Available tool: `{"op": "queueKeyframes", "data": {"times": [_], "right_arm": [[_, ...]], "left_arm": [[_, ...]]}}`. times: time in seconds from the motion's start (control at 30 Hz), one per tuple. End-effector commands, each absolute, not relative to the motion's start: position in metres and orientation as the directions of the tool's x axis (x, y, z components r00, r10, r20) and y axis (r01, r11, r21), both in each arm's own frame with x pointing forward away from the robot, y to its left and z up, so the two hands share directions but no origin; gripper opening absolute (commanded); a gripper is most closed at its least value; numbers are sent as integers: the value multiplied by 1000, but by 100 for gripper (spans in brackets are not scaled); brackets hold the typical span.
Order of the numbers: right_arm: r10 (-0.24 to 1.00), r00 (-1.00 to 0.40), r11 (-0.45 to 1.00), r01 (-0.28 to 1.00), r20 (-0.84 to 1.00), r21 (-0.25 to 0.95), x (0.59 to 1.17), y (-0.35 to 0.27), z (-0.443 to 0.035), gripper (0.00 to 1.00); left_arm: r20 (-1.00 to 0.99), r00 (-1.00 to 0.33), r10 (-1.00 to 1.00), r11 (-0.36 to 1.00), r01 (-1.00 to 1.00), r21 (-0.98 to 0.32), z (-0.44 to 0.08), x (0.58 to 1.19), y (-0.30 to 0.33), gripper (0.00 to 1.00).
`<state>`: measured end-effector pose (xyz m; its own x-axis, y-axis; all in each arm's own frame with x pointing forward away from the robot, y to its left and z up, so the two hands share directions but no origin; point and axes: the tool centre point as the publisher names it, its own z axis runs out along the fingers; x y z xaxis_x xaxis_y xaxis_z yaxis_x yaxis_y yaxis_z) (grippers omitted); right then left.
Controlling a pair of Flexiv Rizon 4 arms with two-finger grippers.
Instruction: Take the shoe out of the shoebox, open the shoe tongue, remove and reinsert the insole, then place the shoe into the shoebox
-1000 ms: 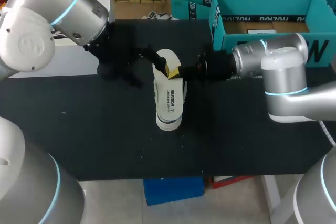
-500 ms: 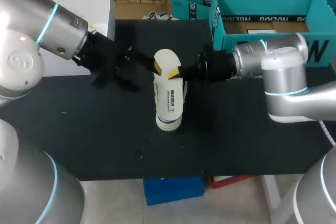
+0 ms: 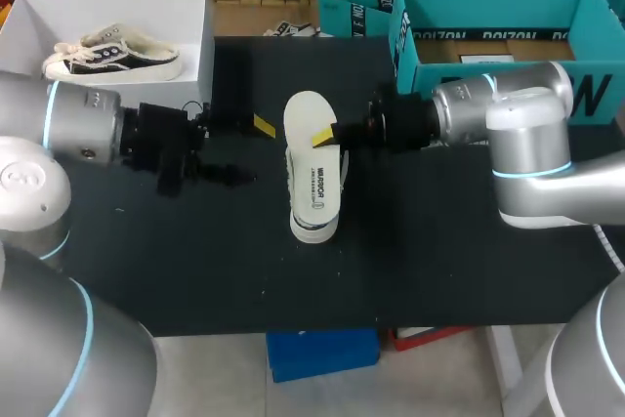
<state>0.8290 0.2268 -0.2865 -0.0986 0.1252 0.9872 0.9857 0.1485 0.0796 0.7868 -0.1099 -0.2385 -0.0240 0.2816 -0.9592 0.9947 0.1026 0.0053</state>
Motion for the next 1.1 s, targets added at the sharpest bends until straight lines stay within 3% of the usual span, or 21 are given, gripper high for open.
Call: {"op": "queueKeyframes", "data": {"times": [0.03,0.4,0.8,0.9,1.0,1.1], "right_arm": [[126,-99,146,986,987,80,829,228,-287,0],[126,-99,146,986,987,80,829,228,-287,0],[126,-99,146,986,987,80,829,228,-287,0],[126,-99,146,986,987,80,829,228,-287,0],[126,-99,146,986,987,80,829,228,-287,0],[126,-99,146,986,987,80,829,228,-287,0]], "left_arm": [[-1000,21,21,181,983,25,-251,787,-115,100],[-996,64,-58,271,961,46,-271,809,-127,100],[-995,79,-62,277,959,59,-278,830,-153,74],[-994,90,-58,275,959,71,-278,836,-159,55],[-993,105,-49,273,958,88,-277,841,-163,56],[-993,112,-46,275,957,95,-276,843,-165,48]]}}
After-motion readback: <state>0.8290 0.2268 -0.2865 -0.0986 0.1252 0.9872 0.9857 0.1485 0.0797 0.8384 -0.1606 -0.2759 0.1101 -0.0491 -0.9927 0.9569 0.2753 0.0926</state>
